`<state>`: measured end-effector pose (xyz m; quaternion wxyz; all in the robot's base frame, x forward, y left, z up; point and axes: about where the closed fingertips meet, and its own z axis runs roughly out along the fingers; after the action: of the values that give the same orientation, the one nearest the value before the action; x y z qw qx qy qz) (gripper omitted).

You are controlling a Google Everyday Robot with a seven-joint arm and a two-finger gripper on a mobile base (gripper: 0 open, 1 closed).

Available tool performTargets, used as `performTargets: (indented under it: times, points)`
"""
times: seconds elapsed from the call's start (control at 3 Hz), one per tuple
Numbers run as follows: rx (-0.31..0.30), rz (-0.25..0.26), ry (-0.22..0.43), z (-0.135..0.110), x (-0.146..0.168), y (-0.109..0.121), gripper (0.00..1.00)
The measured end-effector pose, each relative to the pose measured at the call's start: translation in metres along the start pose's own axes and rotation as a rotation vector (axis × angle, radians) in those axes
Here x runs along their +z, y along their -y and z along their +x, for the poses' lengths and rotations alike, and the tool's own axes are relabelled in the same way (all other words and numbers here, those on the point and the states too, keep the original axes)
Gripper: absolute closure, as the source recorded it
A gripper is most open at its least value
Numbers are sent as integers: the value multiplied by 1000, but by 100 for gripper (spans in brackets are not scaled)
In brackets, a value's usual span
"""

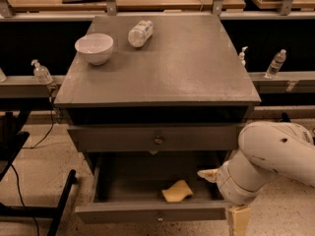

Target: Pick sponge from middle drawer and place on counter

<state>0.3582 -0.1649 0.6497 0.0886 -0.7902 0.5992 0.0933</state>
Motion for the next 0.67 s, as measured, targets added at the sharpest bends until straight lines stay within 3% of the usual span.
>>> performTargets:
  times: [0.33,0.67]
  points:
    - [14,22,0,-4,-13,9,0]
    - [-35,43,75,-6,21,46,0]
